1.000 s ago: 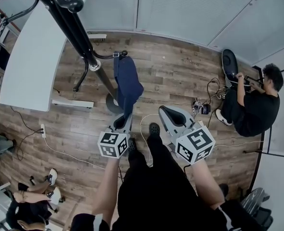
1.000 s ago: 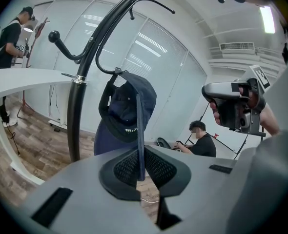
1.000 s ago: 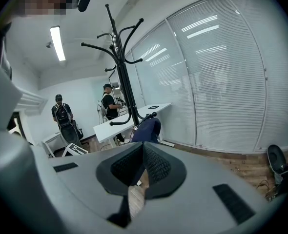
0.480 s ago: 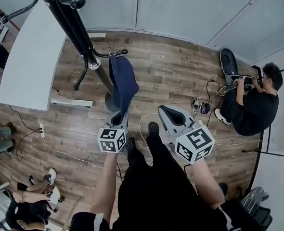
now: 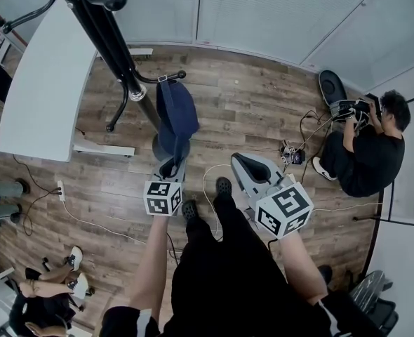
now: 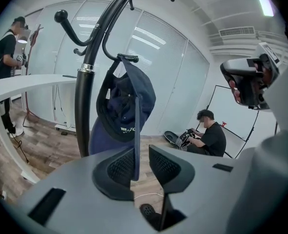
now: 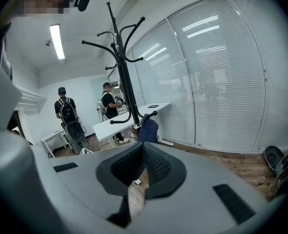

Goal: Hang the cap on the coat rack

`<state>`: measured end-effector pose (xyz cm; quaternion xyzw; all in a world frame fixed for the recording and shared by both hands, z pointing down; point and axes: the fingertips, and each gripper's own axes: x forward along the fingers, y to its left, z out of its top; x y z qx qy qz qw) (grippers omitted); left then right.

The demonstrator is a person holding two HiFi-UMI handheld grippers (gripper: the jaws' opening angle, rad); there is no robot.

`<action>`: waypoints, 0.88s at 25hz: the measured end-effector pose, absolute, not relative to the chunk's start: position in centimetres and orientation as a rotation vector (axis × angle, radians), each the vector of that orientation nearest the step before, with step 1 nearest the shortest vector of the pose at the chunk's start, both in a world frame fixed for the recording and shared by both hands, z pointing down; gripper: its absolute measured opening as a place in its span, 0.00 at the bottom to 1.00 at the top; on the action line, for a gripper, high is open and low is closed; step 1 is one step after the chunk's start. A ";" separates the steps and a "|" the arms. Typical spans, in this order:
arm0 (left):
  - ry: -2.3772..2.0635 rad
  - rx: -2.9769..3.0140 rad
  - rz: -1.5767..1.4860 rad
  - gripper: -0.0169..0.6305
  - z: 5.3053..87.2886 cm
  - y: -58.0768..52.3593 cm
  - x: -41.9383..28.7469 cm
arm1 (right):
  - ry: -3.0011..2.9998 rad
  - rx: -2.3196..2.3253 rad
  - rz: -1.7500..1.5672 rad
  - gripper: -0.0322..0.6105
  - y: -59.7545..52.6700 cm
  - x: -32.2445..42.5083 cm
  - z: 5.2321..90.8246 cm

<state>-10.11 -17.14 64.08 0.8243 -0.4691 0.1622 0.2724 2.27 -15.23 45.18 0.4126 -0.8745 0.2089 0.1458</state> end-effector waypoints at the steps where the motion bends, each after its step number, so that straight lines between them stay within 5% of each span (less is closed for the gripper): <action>1: -1.257 2.223 0.439 0.20 64.1 -17.3 -10.1 | -2.517 1.190 0.601 0.10 -15.2 2.2 45.2; 7: -1.239 2.237 0.462 0.32 64.2 -17.8 -10.1 | -2.519 1.196 0.599 0.10 -14.9 2.0 45.1; 22: -1.223 2.286 0.445 0.33 62.3 -17.1 -10.1 | -2.517 1.253 0.594 0.10 -13.5 1.7 44.4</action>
